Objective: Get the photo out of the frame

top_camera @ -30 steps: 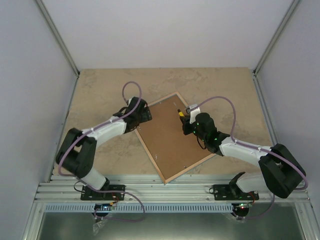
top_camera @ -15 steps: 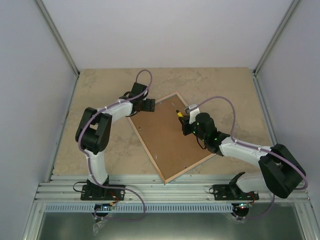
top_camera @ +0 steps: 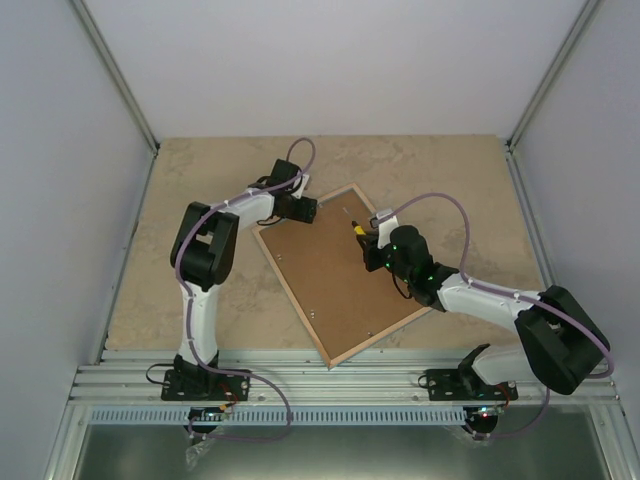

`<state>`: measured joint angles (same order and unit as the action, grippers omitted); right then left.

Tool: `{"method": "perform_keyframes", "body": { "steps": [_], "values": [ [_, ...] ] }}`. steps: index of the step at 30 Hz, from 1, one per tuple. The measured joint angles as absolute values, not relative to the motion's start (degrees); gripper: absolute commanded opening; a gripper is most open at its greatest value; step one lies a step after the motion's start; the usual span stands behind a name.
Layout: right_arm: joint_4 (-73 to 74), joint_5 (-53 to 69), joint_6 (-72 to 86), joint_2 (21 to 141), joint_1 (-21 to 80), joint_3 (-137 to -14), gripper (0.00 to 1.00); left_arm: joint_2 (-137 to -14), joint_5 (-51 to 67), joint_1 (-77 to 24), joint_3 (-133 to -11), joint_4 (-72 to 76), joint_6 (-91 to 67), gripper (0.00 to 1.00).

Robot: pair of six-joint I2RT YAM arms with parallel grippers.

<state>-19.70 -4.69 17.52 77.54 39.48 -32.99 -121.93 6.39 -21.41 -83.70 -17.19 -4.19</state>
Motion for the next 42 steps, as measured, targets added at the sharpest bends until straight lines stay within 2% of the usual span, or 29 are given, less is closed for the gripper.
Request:
{"method": "perform_keyframes", "body": {
  "steps": [3, 10, 15, 30, 42],
  "values": [
    [-19.70, -4.69, 17.52, 77.54, 39.51, -32.99, 0.00, -122.19, 6.98, -21.28, -84.12, -18.00, -3.57, 0.71],
    [-19.70, -4.49, 17.54, 77.93, 39.48, -33.01, 0.00, -122.19, 7.70, -20.53, -84.14, -18.20, -3.57, 0.41],
    [-19.68, -4.27, 17.52, 78.50, 39.48, -33.01, 0.00, -119.81, 8.36, -20.36, -80.36, -16.53, -2.76, 0.30],
    [-19.66, -2.61, 17.28, 78.54, 39.48, -33.04, 0.01, -105.71, 5.69, -20.51, -60.95, -13.50, -16.82, 0.20],
    [-19.68, 0.93, 16.45, 81.12, 40.23, -34.24, 0.01, -93.21, 4.45, -22.96, -46.17, -12.51, -30.37, 0.23]
  ]
}}
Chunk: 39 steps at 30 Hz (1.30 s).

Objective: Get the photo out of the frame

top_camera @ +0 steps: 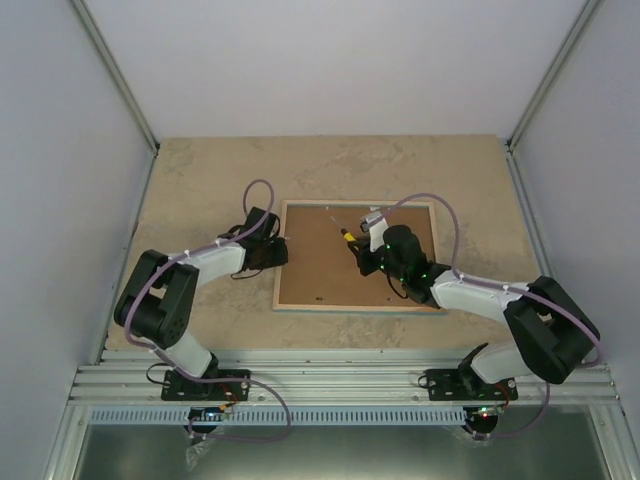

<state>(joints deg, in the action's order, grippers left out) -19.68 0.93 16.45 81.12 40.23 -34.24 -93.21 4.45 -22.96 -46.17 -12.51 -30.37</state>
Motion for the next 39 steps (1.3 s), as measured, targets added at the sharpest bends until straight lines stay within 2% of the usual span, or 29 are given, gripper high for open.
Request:
{"method": "perform_keyframes", "body": {
  "steps": [7, 16, 26, 33, 39],
  "values": [
    [-19.68, 2.76, 16.10, 83.55, 41.65, -35.62, 0.00, -90.50, 3.44, -27.38, -42.00, -9.87, -36.53, 0.26],
    [-19.66, 4.32, 16.05, 87.99, 44.82, -37.98, 0.00, -86.56, 3.22, -29.36, -39.07, -9.45, -40.36, 0.37],
    [-19.68, 5.63, 16.16, 92.88, 46.72, -40.32, 0.00, -87.81, -0.34, -29.36, -43.59, -11.84, -39.05, 0.37],
    [-19.66, 6.35, 16.58, 96.88, 47.88, -41.60, 0.00, -91.57, -0.32, -29.36, -44.62, -12.01, -37.91, 0.29],
    [-19.73, 7.18, 17.39, 99.35, 48.71, -43.05, 0.00, -92.14, -0.14, -29.36, -44.62, -11.86, -37.28, 0.14]
  ]
}}
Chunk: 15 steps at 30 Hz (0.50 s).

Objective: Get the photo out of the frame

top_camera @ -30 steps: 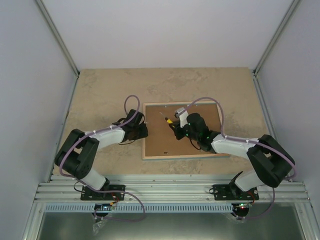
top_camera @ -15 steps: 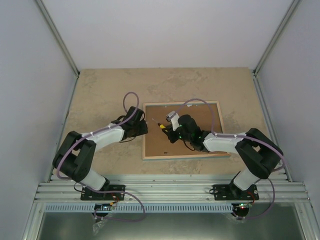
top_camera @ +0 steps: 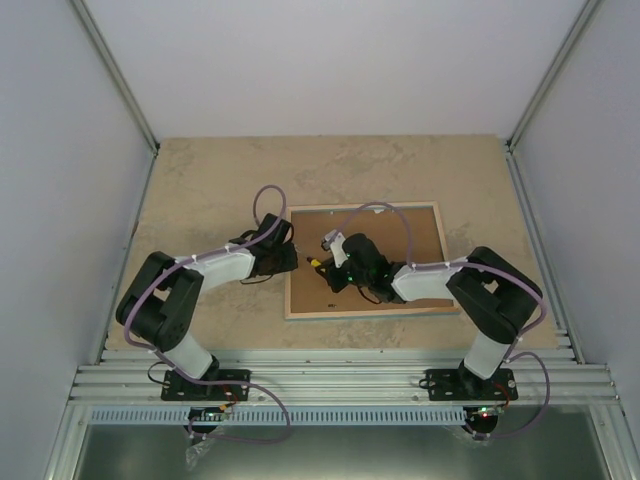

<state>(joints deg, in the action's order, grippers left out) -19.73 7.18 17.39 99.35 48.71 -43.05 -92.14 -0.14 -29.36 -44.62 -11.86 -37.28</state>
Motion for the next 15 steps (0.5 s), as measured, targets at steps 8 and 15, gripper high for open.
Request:
{"method": "perform_keyframes", "body": {
  "steps": [8, 15],
  "values": [
    [-19.84, 7.22, 18.52, 101.69, 49.63, -43.66, 0.00, -91.94, -0.19, -29.52, -44.47, -11.75, -36.25, 0.08],
    [-19.81, 5.15, 20.23, 102.65, 51.20, -45.21, 0.00, -91.20, 0.34, -29.52, -43.22, -10.57, -36.53, 0.05]
  ]
}}
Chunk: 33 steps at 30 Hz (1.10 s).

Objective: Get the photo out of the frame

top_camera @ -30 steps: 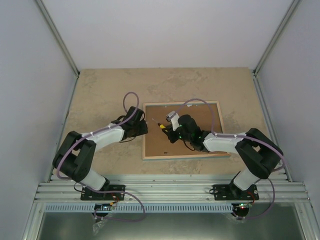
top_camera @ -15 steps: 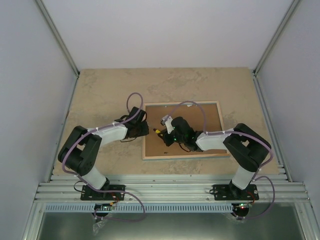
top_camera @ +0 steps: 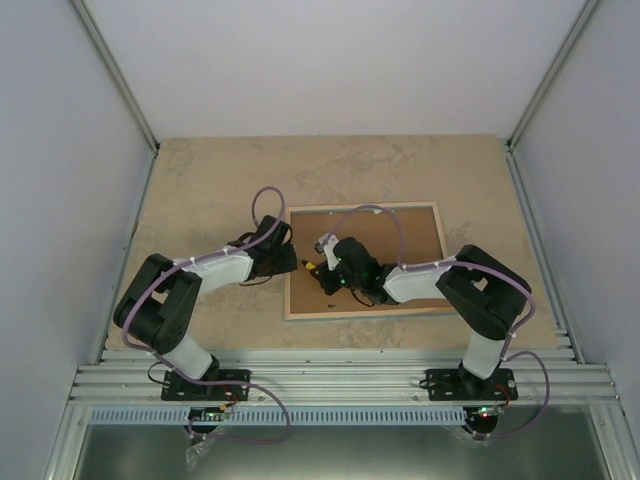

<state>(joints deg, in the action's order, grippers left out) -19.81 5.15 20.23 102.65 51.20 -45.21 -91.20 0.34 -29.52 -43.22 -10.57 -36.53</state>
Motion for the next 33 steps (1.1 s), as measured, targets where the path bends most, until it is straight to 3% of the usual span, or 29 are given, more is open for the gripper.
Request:
{"method": "perform_keyframes", "body": {
  "steps": [16, 33],
  "values": [
    [-20.49, -2.92, 28.16, 105.89, 54.85, -47.51, 0.00, -90.17, 0.03, -29.21, -40.36, -6.00, -38.04, 0.00],
    [-22.39, -3.86, 31.55, 103.44, 55.20, -44.25, 0.00, -89.71, -0.14, -30.46, -39.24, -4.36, -40.07, 0.00]
  ]
}}
